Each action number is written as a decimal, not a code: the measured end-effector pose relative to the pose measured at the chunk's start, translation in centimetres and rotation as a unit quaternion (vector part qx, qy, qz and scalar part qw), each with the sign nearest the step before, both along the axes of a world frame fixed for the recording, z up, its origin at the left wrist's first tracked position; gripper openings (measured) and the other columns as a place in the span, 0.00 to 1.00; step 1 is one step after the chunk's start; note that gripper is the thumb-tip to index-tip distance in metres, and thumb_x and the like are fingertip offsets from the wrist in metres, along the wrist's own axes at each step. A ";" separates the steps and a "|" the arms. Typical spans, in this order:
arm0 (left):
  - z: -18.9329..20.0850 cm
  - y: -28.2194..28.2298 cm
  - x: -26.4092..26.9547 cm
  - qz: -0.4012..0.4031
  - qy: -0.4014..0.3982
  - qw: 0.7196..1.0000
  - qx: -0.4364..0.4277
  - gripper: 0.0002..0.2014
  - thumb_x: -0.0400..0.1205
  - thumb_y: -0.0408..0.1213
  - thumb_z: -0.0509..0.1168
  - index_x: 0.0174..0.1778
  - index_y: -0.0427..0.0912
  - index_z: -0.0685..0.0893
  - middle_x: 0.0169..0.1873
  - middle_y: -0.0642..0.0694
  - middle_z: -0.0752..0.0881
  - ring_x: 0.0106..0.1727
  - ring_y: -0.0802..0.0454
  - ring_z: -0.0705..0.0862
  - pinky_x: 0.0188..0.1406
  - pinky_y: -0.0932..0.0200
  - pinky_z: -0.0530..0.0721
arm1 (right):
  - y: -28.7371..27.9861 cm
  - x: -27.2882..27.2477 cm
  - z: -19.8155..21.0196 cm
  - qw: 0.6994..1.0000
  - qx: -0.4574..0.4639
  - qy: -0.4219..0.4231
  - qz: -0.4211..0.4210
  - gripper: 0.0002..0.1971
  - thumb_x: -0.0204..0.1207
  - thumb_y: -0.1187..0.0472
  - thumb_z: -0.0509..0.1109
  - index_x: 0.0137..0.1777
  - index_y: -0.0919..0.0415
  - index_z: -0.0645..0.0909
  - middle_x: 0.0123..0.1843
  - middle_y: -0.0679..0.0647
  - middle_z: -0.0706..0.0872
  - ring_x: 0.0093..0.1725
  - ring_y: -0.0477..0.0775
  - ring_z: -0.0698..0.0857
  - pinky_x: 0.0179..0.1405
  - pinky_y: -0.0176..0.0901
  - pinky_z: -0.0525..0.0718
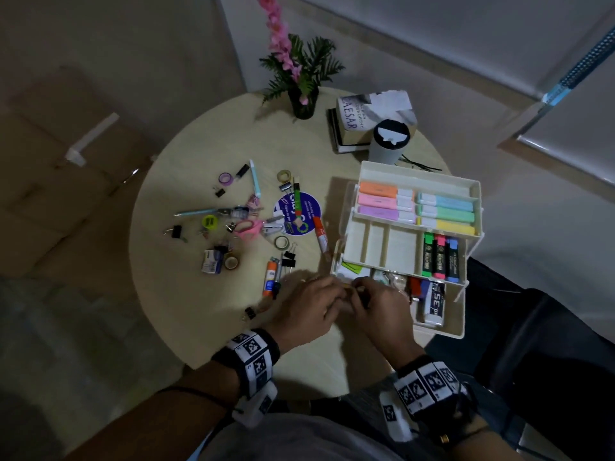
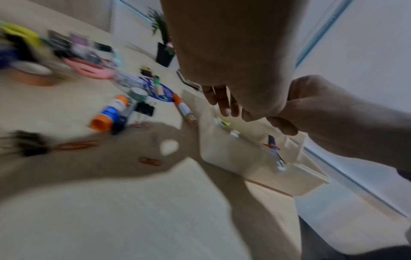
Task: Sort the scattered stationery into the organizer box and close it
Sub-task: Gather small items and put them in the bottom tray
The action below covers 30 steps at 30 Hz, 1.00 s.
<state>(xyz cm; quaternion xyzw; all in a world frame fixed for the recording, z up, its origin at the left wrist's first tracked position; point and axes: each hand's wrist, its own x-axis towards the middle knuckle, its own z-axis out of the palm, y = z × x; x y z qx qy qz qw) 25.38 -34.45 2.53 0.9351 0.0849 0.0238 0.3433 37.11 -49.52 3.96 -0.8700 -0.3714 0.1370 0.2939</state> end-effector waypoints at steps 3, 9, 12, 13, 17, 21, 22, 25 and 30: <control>-0.4 3.6 -3.6 0.093 -0.006 0.996 -0.002 0.07 0.85 0.35 0.64 0.52 0.44 0.87 0.51 0.50 0.84 0.52 0.50 0.84 0.53 0.50 0.84 | 4.0 -1.2 0.0 0.998 -0.008 0.041 0.050 0.03 0.80 0.60 0.73 0.46 0.53 0.87 0.33 0.48 0.89 0.31 0.50 0.85 0.30 0.38 0.79; -1.8 11.0 -9.0 0.211 0.103 0.972 -0.022 0.06 0.80 0.32 0.69 0.48 0.45 0.90 0.44 0.49 0.86 0.46 0.45 0.86 0.44 0.51 0.85 | 11.8 -3.2 -0.8 0.990 -0.054 0.102 0.083 0.05 0.77 0.66 0.72 0.50 0.62 0.87 0.45 0.62 0.92 0.43 0.63 0.91 0.41 0.58 0.89; -2.1 13.7 -11.2 0.234 0.141 0.962 -0.031 0.06 0.82 0.33 0.71 0.53 0.45 0.91 0.50 0.48 0.89 0.51 0.46 0.88 0.46 0.58 0.82 | 15.0 -4.3 -1.5 0.985 -0.091 0.135 0.060 0.04 0.80 0.61 0.73 0.49 0.62 0.88 0.42 0.60 0.93 0.43 0.64 0.92 0.46 0.52 0.88; -2.1 14.5 -11.8 0.238 0.147 0.959 -0.031 0.07 0.83 0.33 0.70 0.54 0.44 0.91 0.51 0.47 0.90 0.52 0.45 0.88 0.48 0.57 0.83 | 15.8 -4.7 -1.6 0.983 -0.100 0.144 0.056 0.05 0.80 0.60 0.74 0.48 0.61 0.88 0.42 0.58 0.93 0.43 0.62 0.91 0.45 0.48 0.86; -2.8 17.4 -14.1 0.245 0.177 0.953 0.007 0.07 0.83 0.36 0.69 0.55 0.46 0.90 0.55 0.45 0.89 0.57 0.42 0.88 0.54 0.51 0.86 | 18.5 -6.6 -2.1 0.978 -0.132 0.151 0.051 0.08 0.79 0.54 0.75 0.45 0.58 0.86 0.40 0.56 0.90 0.41 0.60 0.89 0.41 0.46 0.82; -3.0 20.2 -15.5 0.245 0.200 0.948 0.038 0.08 0.82 0.38 0.68 0.55 0.48 0.89 0.54 0.46 0.87 0.57 0.41 0.87 0.52 0.47 0.87 | 20.4 -7.6 -3.0 0.967 -0.205 0.153 0.010 0.10 0.74 0.57 0.77 0.46 0.64 0.85 0.45 0.61 0.90 0.46 0.65 0.90 0.38 0.48 0.83; -3.0 21.0 -15.6 0.252 0.204 0.945 0.043 0.08 0.82 0.38 0.68 0.55 0.48 0.89 0.54 0.47 0.86 0.57 0.41 0.87 0.52 0.47 0.87 | 20.8 -7.8 -2.9 0.962 -0.225 0.152 0.005 0.10 0.72 0.58 0.77 0.47 0.65 0.86 0.43 0.59 0.89 0.44 0.65 0.89 0.36 0.47 0.82; -3.1 23.8 -15.8 0.293 0.205 0.933 0.047 0.10 0.80 0.37 0.68 0.56 0.49 0.87 0.57 0.48 0.84 0.59 0.42 0.85 0.52 0.48 0.85 | 21.9 -8.1 -3.0 0.956 -0.257 0.142 -0.004 0.11 0.73 0.61 0.77 0.48 0.70 0.88 0.40 0.60 0.87 0.40 0.64 0.87 0.35 0.45 0.79; -3.1 28.6 -15.1 0.331 0.189 0.924 0.036 0.16 0.78 0.33 0.69 0.62 0.47 0.85 0.63 0.44 0.81 0.66 0.40 0.81 0.61 0.43 0.85 | 22.7 -8.2 -2.9 0.954 -0.258 0.149 -0.041 0.15 0.75 0.55 0.76 0.44 0.71 0.86 0.37 0.60 0.87 0.33 0.61 0.86 0.28 0.42 0.80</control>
